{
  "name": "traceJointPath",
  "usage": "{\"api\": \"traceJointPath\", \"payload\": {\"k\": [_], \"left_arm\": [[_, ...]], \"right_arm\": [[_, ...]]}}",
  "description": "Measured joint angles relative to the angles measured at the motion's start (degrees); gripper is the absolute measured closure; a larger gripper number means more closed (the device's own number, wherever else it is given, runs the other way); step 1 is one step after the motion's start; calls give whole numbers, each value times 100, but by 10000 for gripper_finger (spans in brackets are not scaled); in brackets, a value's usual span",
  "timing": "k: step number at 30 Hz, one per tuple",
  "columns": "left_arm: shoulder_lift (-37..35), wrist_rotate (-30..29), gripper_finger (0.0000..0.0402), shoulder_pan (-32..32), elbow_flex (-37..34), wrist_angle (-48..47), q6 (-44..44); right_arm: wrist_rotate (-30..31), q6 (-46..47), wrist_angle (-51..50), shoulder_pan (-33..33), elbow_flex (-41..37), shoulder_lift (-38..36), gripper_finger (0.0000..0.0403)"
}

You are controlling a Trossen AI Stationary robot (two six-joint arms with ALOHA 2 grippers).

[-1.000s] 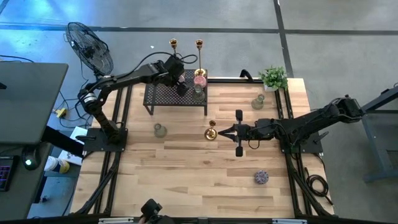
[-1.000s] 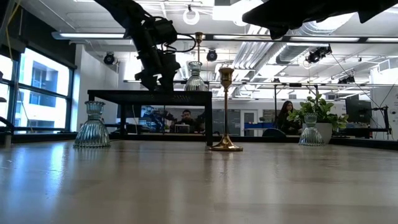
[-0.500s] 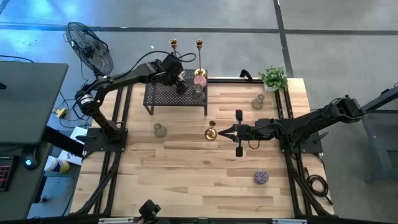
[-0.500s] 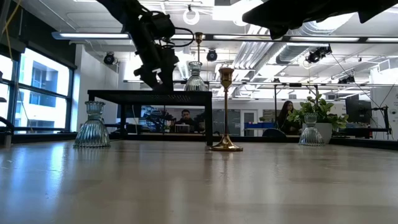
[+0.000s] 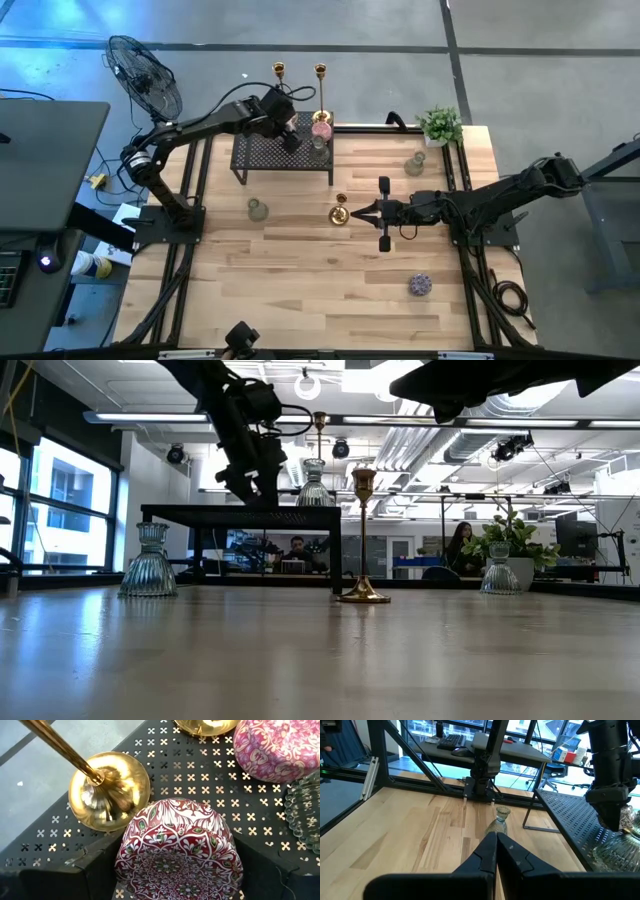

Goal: Pick & Place candle stick holders
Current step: Put the left red patterned scented candle on the shelf

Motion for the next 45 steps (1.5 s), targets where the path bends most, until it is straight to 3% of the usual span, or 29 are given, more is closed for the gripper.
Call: {"api": "traceJointPath", "payload": {"k": [31, 45], "left_arm": [[4, -17, 80, 0, -2, -138, 102], [7, 234, 80, -1, -4, -160, 192]], "right_arm": [[0, -2, 0, 0, 0, -1, 402], [0, -2, 0, 1, 0, -1, 401]]}}
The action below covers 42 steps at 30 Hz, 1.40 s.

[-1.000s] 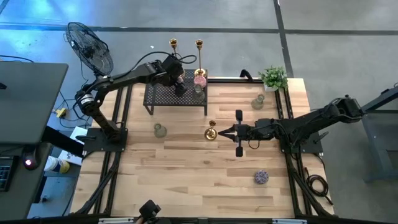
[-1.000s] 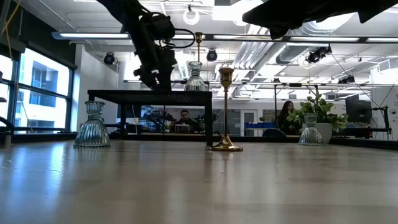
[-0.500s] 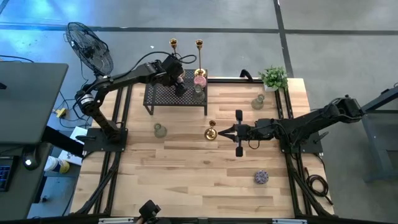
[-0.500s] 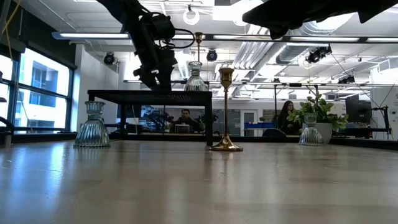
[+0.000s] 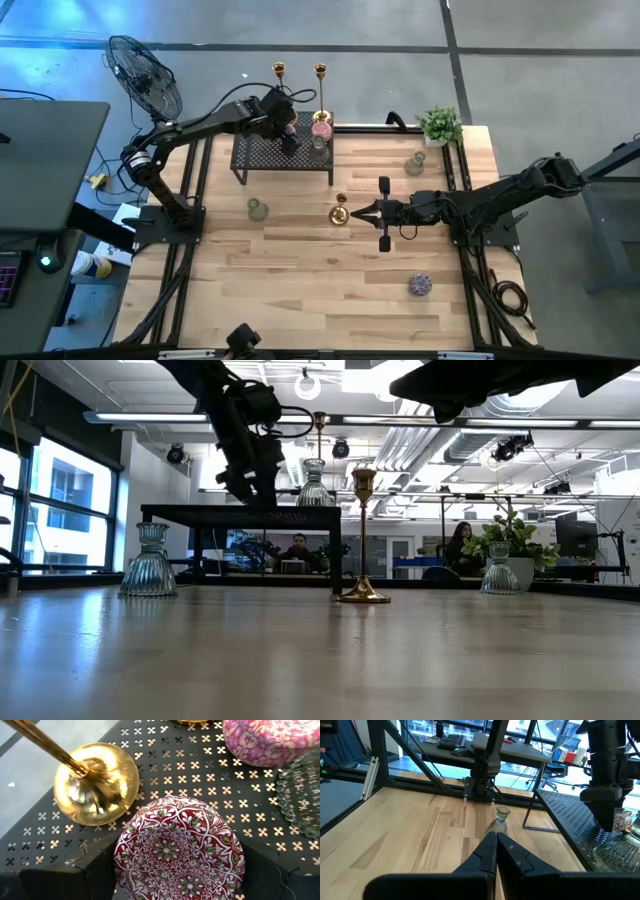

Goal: Pick & Place candle stick holders
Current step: Put the left red patterned scented candle on the shelf

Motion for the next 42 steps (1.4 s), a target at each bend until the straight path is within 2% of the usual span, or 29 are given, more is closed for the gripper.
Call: {"api": "traceJointPath", "payload": {"k": [7, 15, 24, 42], "left_arm": [[0, 120, 81, -1, 0, -4, 146], [0, 124, 102, -1, 0, -109, 152], [2, 135, 44, -1, 0, -151, 165], [-157, 87, 39, -1, 0, -418, 458]], "right_arm": [[-1, 0, 0, 0, -2, 1, 401], [-1, 0, 0, 0, -2, 0, 401], [-2, 0, 0, 1, -2, 1, 402], [0, 0, 0, 1, -2, 1, 402]]}}
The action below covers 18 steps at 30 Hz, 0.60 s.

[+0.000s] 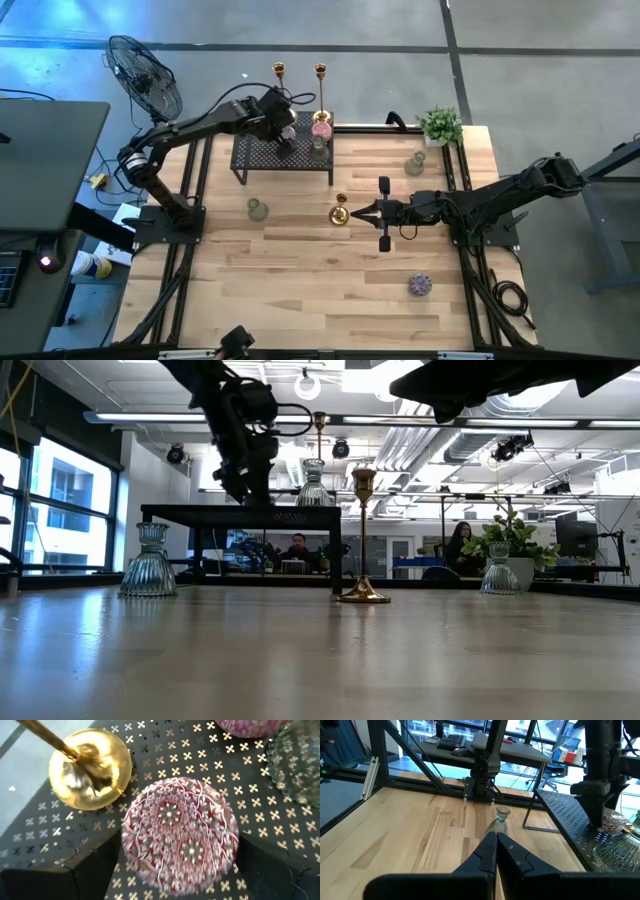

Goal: Pick & Place candle stick holders
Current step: Put the left red patterned scented candle on the shelf

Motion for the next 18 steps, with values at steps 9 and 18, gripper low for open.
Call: {"api": "traceJointPath", "payload": {"k": [9, 18], "left_arm": [[-295, -117, 39, 0, 2, -211, 141], [-298, -539, 39, 0, 0, -6, 184]], "right_arm": [[0, 0, 0, 0, 0, -2, 402], [0, 0, 0, -1, 0, -1, 402]]}}
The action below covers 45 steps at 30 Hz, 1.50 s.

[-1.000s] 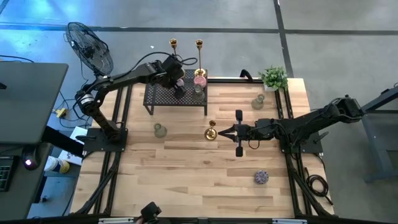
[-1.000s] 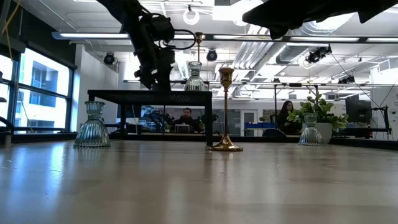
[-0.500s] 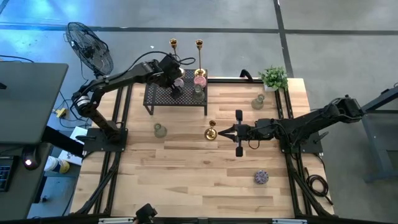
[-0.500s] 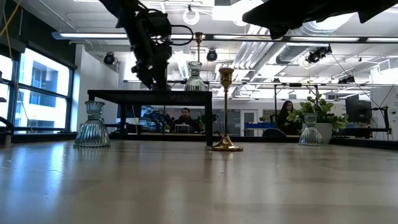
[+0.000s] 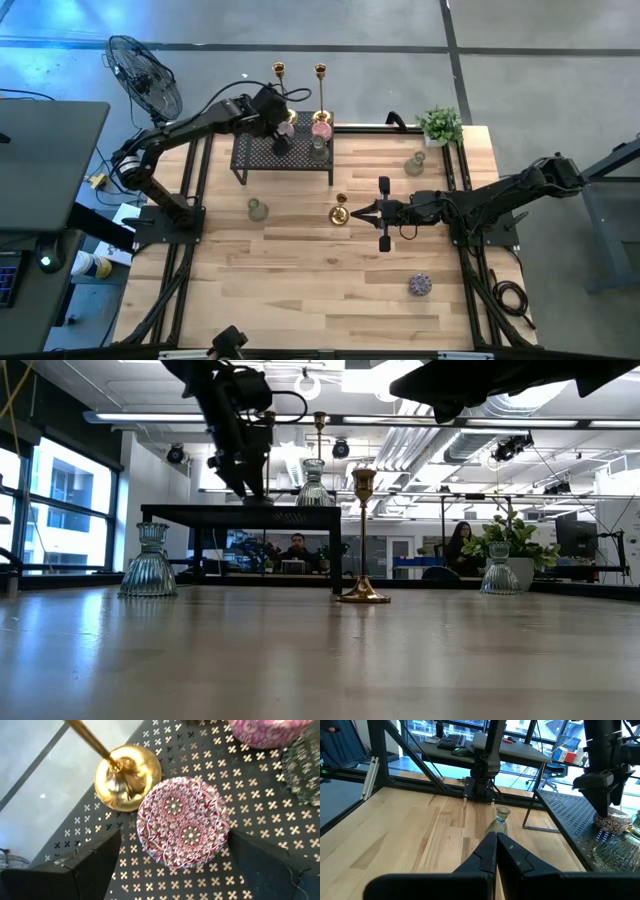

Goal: Pick & Place candle stick holders
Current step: Put the left red patterned scented candle on the shelf, then put the left green glass candle holder on the shelf

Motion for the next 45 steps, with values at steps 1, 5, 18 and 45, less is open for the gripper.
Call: {"api": "traceJointPath", "payload": {"k": [1, 5, 18, 45], "left_arm": [[0, 0, 39, 0, 1, 28, 0], [-2, 37, 39, 0, 0, -42, 11], [-1046, 8, 129, -163, -51, -723, 67], [-3610, 221, 335, -2818, -2918, -891, -1875]], "right_arm": [[-2, 0, 0, 2, 0, 1, 402], [0, 0, 0, 0, 0, 0, 401], [0, 9, -44, 2, 0, -1, 402], [326, -24, -33, 183, 0, 1, 401]]}}
